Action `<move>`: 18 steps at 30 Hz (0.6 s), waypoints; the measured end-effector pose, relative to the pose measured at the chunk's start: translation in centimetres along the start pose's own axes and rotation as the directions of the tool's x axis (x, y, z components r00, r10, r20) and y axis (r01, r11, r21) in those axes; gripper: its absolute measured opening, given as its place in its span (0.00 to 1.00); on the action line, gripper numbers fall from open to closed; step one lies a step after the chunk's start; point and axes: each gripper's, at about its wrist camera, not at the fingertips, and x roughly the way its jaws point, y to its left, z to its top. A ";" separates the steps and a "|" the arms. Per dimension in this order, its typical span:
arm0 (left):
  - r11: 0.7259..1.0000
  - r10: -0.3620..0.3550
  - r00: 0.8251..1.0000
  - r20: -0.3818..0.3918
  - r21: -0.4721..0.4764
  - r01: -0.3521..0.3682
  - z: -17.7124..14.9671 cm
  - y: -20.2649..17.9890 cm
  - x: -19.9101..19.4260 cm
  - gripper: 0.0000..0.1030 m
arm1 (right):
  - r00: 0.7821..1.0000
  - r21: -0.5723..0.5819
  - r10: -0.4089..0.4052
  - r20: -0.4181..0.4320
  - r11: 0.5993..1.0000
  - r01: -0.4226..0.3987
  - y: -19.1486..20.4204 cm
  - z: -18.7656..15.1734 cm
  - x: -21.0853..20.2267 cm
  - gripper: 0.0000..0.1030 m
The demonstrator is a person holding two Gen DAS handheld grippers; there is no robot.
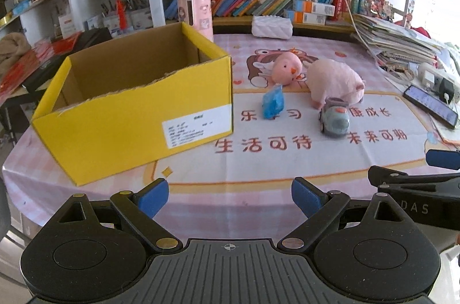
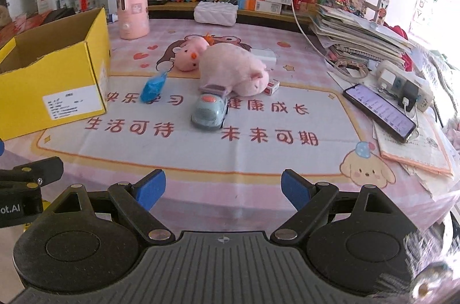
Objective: Organize objects
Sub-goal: 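Withdraw both tools from the box back toward the toys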
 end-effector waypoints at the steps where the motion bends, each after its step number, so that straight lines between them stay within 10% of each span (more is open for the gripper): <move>1: 1.000 0.001 1.000 -0.001 0.000 -0.001 0.3 -0.2 0.2 0.91 | 1.000 -0.004 0.002 0.001 1.000 -0.002 -0.2 0.2 0.2 0.85; 18: 1.000 0.010 1.000 -0.006 -0.014 -0.010 3.8 -3.1 4.1 0.92 | 1.000 -0.022 0.022 -0.006 1.000 -0.023 -3.7 4.3 4.4 0.85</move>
